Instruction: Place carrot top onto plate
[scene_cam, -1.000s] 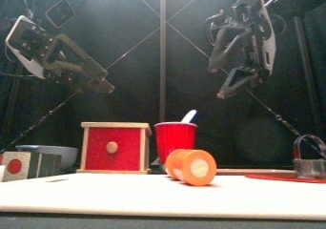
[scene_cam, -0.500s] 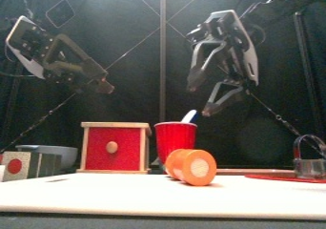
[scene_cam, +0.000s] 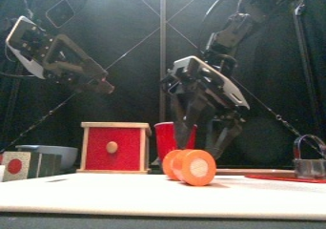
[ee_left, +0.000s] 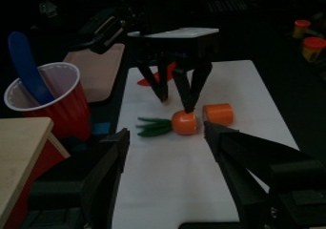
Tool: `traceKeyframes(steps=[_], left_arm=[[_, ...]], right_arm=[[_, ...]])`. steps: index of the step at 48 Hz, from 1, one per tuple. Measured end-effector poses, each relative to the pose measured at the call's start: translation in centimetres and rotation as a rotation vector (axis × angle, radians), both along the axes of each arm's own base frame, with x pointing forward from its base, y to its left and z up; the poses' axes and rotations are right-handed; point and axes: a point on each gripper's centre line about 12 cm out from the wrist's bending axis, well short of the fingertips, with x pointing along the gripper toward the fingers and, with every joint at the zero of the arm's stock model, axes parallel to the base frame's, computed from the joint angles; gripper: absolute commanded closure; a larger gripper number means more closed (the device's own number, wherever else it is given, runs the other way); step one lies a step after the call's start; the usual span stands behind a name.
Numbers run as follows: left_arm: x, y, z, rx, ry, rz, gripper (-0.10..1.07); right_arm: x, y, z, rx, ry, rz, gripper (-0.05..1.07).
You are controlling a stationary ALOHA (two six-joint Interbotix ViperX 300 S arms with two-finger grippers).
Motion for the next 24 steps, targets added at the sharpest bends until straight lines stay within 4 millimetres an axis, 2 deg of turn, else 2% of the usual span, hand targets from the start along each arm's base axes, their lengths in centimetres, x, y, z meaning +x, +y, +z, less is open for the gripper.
traceKeyframes(steps=[24], left_arm=[[0.1, 0.5, 0.1, 0.020, -0.005, 0.000, 0.02]], right_arm=[[1.3, -0.2, -1.7, 0.019, 0.031, -0.024, 0.10]])
